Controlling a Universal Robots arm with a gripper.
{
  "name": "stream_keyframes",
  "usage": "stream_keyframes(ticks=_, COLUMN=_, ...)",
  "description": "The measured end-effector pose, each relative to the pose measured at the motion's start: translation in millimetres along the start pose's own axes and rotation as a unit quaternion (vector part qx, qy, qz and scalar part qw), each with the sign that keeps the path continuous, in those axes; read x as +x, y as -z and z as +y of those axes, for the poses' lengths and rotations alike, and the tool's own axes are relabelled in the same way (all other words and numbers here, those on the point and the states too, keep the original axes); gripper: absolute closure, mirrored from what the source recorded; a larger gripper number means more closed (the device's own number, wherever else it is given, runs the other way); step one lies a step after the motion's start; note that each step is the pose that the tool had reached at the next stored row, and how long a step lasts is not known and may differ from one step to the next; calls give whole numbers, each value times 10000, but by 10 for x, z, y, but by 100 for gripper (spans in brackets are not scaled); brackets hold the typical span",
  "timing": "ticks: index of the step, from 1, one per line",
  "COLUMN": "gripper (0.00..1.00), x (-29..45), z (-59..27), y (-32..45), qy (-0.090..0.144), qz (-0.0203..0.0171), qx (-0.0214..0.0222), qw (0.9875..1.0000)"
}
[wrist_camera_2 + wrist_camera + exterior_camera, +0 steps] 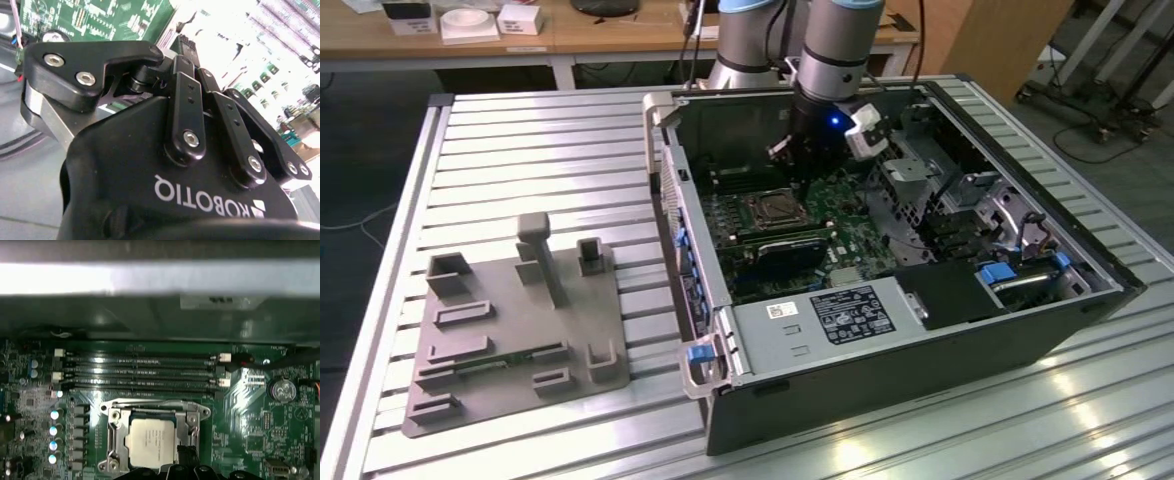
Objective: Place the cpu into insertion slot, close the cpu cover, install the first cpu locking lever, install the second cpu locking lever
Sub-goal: 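Install the second cpu locking lever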
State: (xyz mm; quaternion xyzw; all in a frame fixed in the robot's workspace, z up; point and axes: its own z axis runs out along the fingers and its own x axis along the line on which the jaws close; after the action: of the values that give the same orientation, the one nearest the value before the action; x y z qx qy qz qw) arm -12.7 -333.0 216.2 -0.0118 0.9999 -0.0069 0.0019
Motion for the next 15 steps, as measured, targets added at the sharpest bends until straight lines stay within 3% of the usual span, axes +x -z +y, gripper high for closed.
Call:
stream_keyframes(ticks=3, gripper=90, x=-4, z=-34, y=-1, qy=0, qz=0, qx=-1, qw=10000)
stream_keyframes(ticks=7, gripper=90, x=-62, z=-49, y=-1, qy=0, qz=13, qx=0, qw=10000)
stream_keyframes(ticks=15, gripper=90, x=-64, z=-162, y=-3, qy=0, qz=16, qx=-1, qw=10000)
